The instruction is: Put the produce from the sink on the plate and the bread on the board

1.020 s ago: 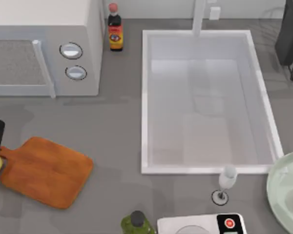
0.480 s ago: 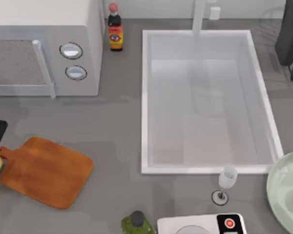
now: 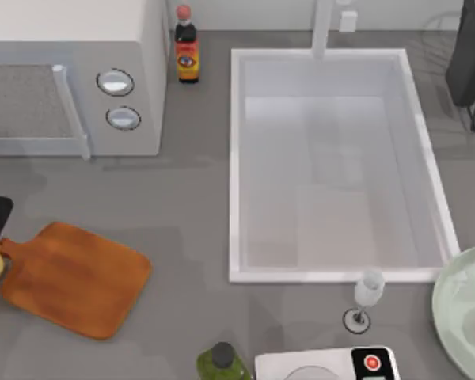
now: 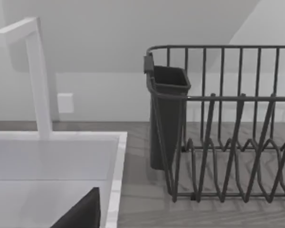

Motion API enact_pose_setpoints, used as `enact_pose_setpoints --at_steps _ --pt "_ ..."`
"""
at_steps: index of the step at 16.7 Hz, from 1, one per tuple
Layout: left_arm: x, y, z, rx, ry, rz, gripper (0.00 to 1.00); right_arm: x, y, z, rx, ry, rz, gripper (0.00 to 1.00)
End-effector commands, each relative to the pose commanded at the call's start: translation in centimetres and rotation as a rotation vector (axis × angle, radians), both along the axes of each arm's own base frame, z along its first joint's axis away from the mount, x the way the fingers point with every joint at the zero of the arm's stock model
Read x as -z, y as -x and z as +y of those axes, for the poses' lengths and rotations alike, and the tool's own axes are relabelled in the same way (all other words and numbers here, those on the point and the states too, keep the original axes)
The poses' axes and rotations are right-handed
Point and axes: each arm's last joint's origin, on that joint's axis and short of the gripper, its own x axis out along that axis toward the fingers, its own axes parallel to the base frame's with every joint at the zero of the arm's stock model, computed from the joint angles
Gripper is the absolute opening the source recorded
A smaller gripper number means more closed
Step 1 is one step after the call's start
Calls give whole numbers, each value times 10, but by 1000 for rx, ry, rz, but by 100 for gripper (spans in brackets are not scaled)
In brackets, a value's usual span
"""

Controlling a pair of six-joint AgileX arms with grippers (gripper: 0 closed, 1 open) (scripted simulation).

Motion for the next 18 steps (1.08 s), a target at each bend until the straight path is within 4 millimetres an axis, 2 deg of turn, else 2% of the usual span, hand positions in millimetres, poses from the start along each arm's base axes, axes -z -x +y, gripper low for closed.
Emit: enact_pose_setpoints --at_steps 7,12,18 --pt "60 -1 1 -1 -1 -7 100 0 0 0 0 0 0 100" --pt "65 0 1 -1 0 -2 100 0 0 0 0 0 0 100" --pt "65 0 1 -1 0 -2 55 0 0 0 0 0 0 100"
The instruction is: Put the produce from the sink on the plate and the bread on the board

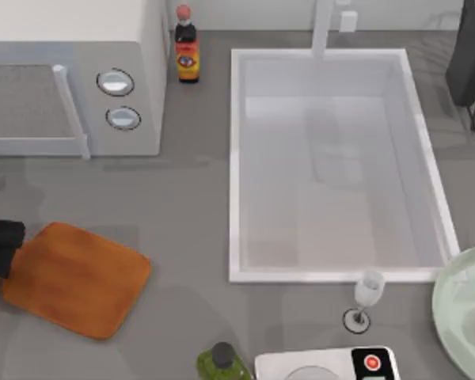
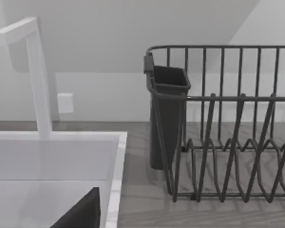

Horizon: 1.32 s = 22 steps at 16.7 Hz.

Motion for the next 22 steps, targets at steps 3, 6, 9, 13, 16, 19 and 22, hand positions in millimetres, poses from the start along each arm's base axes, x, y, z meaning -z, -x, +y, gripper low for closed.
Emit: enact_pose_setpoints --at_steps 3,6,9,13,16,19,22 --pt "0 0 0 0 0 0 32 0 0 0 0 0 0 100" --pt "0 0 0 0 0 0 10 0 0 0 0 0 0 100" --pt "0 0 0 0 0 0 0 0 0 0 0 0 0 100" --pt "0 0 0 0 0 0 0 0 0 0 0 0 0 100" --pt "-6 -1 -1 1 5 -17 0 0 0 0 0 0 0 100" --pt "-16 -4 0 0 5 -21 0 0 0 0 0 0 0 100" --pt "-45 -7 0 2 6 -13 0 0 0 0 0 0 0 100"
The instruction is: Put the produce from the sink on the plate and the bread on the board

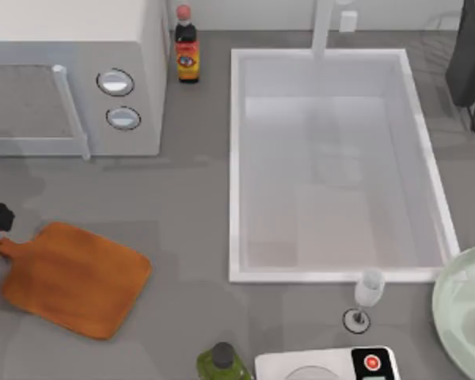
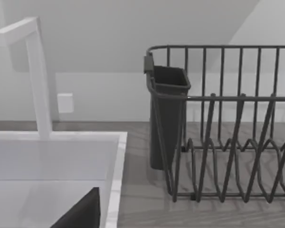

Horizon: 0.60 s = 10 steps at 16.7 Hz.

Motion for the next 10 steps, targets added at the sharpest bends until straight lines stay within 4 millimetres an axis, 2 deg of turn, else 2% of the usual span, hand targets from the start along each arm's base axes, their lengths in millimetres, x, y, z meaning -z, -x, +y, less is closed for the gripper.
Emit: enact_pose_setpoints --at_steps 5,7,10 --pt "-54 5 -1 -1 0 3 0 0 0 0 0 0 0 100" --pt "-60 6 -1 -1 -1 -5 0 0 0 0 0 0 0 100" --pt "-59 6 0 -1 -1 -1 0 0 0 0 0 0 0 100"
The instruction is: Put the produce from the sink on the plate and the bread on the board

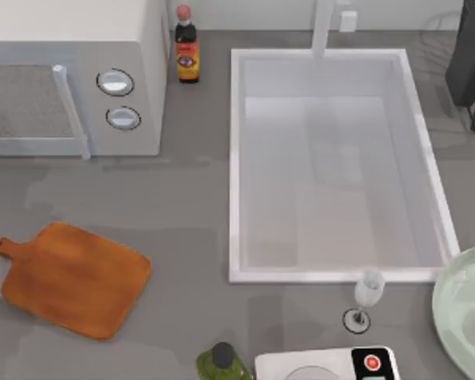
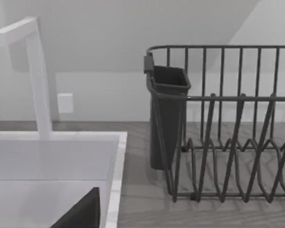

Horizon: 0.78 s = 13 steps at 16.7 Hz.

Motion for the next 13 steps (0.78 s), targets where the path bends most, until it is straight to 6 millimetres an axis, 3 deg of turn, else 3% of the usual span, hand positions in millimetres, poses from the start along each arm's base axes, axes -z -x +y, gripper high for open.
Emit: enact_pose_setpoints --at_steps 6,13 --pt "3 -3 -6 -109 0 15 0 0 0 0 0 0 0 100" --pt "13 -10 -30 -483 -16 46 0 0 0 0 0 0 0 100"
